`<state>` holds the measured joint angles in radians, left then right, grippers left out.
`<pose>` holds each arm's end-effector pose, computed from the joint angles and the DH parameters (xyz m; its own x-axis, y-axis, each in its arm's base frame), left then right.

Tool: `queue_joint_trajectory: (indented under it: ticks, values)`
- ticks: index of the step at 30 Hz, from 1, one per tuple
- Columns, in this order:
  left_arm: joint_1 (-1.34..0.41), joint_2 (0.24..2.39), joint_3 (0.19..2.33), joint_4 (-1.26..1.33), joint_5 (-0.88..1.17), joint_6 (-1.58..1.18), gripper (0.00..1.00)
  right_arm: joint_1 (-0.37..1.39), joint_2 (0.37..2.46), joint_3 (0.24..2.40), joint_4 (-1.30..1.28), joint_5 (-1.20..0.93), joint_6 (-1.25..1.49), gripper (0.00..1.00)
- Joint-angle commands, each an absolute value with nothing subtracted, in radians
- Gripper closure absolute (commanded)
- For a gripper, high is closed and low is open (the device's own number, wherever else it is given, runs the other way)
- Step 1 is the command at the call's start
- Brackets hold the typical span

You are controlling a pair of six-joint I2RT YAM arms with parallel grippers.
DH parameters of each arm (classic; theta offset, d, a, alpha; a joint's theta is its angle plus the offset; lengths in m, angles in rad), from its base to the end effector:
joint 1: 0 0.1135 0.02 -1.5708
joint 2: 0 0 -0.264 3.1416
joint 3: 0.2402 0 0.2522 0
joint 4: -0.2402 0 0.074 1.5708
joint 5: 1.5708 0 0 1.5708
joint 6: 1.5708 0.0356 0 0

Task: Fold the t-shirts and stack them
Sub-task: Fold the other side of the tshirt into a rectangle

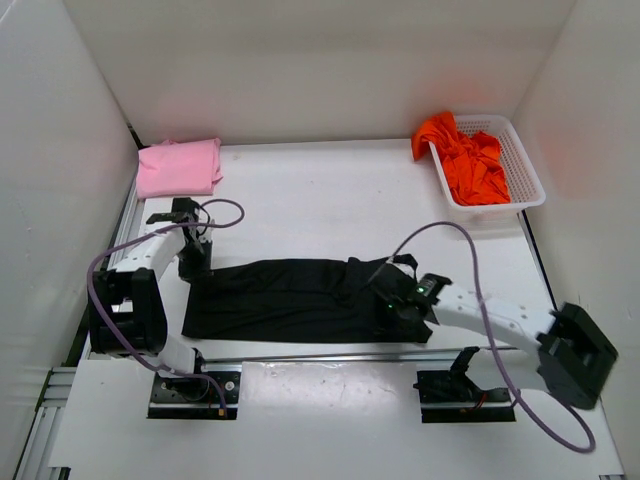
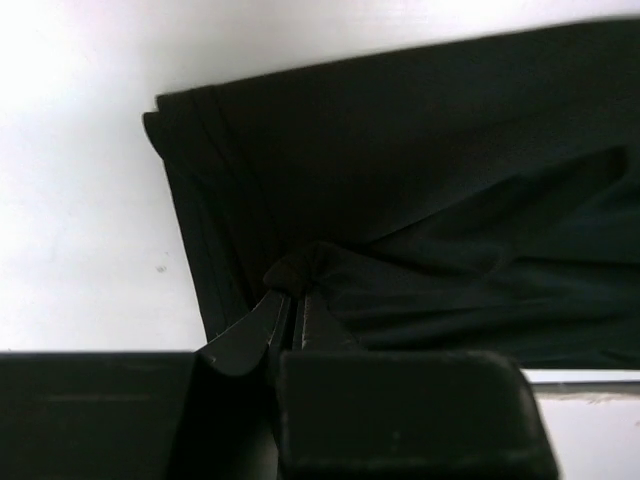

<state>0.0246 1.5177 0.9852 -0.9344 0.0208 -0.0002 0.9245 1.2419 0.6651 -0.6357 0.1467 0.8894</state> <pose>0.2588 0.0056 0.1955 -0.9943 -0.0247 -0.1037 -0.0226 0.9995 -0.0207 0.1313 0.1654 0.1778 -0.9447 0.0236 -0.3272 -0.0399 0.9817 0.1861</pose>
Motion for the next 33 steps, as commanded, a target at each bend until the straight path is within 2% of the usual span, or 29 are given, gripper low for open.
queue_joint_trajectory:
  ticks: [1, 3, 5, 9, 12, 15, 22, 25, 29, 32, 33]
  values:
    - [0.015, 1.47, 0.971, -0.908, 0.003, 0.0, 0.9, 0.917, 1.029, 0.647, -0.6, 0.256, 0.865, 0.48]
    - [0.015, 1.46, 0.971, -0.908, 0.003, 0.0, 0.9, 0.905, 0.977, 0.675, -0.6, 0.307, 0.842, 0.43]
    - [0.015, 1.46, 0.98, -0.899, 0.003, 0.0, 0.9, 0.855, 0.991, 0.757, -0.6, 0.334, 0.795, 0.42]
    - [0.015, 1.46, 0.98, -0.899, 0.012, 0.0, 0.9, 0.735, 1.207, 0.983, -0.609, 0.255, 0.7, 0.36]
    - [0.015, 1.46, 0.971, -0.888, 0.021, 0.0, 0.9, 0.617, 1.499, 1.153, -0.62, 0.071, 0.602, 0.31]
    - [0.015, 1.46, 0.971, -0.879, 0.031, 0.0, 0.9, 0.597, 1.671, 1.282, -0.62, 0.006, 0.484, 0.26]
    - [0.015, 1.46, 0.971, -0.87, 0.021, 0.0, 0.9, 0.537, 1.854, 1.384, -0.62, -0.115, 0.413, 0.2]
    - [0.015, 1.479, 0.971, -0.87, 0.021, 0.0, 0.9, 0.537, 1.891, 1.394, -0.62, -0.169, 0.385, 0.22]
    - [0.015, 1.479, 0.98, -0.87, 0.012, 0.0, 0.9, 0.537, 1.891, 1.35, -0.611, -0.178, 0.397, 0.44]
    - [0.015, 1.479, 0.98, -0.87, 0.003, 0.0, 0.9, 0.537, 1.867, 1.287, -0.577, -0.216, 0.397, 0.46]
    - [0.015, 1.488, 0.98, -0.87, 0.003, 0.0, 0.9, 0.537, 1.867, 1.278, -0.568, -0.231, 0.397, 0.43]
